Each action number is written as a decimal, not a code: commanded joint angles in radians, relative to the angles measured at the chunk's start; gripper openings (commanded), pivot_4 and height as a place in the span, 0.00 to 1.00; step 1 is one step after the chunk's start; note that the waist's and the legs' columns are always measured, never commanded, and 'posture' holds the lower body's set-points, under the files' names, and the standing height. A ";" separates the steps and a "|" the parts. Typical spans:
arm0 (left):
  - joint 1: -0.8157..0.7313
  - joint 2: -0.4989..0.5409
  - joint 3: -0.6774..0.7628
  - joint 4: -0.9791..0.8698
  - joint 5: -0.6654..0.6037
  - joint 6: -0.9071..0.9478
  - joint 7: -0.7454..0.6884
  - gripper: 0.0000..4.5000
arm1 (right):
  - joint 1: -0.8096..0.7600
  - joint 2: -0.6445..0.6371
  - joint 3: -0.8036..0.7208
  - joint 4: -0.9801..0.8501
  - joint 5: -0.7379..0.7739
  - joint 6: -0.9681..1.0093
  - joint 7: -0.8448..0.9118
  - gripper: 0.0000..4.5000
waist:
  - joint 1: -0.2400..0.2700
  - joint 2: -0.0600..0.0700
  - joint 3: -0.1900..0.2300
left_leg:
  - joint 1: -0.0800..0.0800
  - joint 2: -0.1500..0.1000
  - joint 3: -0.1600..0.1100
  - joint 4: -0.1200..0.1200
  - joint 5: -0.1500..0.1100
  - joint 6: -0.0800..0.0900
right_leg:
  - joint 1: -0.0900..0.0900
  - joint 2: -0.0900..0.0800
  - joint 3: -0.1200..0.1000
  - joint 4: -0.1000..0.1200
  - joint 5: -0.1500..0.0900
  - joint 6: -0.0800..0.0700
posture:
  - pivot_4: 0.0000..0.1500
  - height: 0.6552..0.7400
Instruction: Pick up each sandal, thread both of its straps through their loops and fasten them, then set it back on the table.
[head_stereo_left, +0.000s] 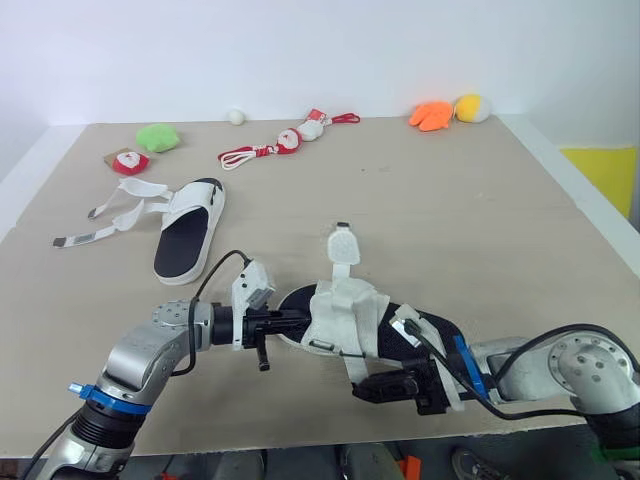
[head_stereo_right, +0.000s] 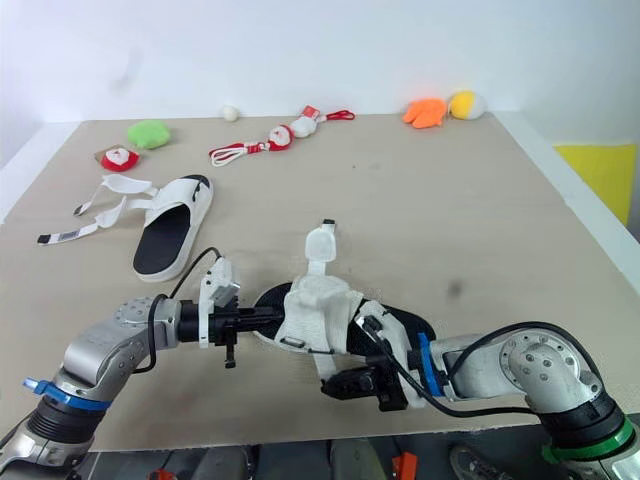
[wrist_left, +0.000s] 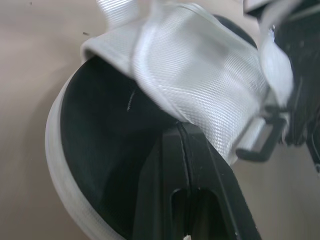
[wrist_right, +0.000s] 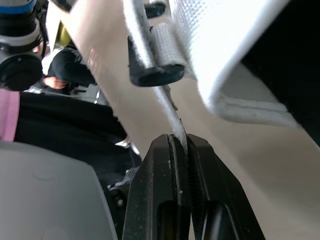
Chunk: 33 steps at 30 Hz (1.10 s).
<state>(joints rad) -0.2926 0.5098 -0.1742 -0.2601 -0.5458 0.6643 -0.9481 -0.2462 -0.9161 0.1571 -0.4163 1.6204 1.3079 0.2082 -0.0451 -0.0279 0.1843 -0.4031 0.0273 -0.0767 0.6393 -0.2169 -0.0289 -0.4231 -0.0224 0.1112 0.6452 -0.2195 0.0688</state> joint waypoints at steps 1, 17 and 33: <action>0.012 -0.006 0.007 -0.027 -0.007 0.013 0.019 0.00 | 0.017 -0.012 0.023 -0.011 -0.009 0.035 0.009 0.03 | 0.000 0.000 0.000 | 0.000 0.000 0.000 0.000 0.000 0.000 | 0.000 0.000 0.000 0.000 0.000 0.000 | 1.00 1.00; 0.020 0.009 0.005 -0.029 -0.014 0.020 0.018 0.00 | -0.050 -0.044 -0.066 -0.011 -0.043 0.026 0.146 0.33 | -0.001 0.000 0.000 | 0.001 0.000 0.000 0.000 0.000 0.000 | 0.000 0.001 0.000 0.000 0.001 0.001 | 1.00 1.00; 0.023 -0.020 0.030 -0.040 -0.062 0.066 0.042 0.00 | 0.449 -0.101 -0.136 0.237 -1.506 -2.023 0.847 0.99 | -0.004 -0.002 0.000 | 0.004 0.000 0.004 0.004 -0.002 -0.005 | 0.002 -0.002 0.000 -0.001 0.000 0.008 | 1.00 1.00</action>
<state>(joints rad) -0.2670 0.5029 -0.1562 -0.2810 -0.5722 0.7220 -0.9105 0.2392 -1.0316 0.0407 -0.2408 0.2470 -0.4660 1.0697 -0.0494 -0.0301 0.1841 -0.3986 0.0277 -0.0713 0.6430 -0.2188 -0.0344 -0.4207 -0.0248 0.1116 0.6448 -0.2189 0.0766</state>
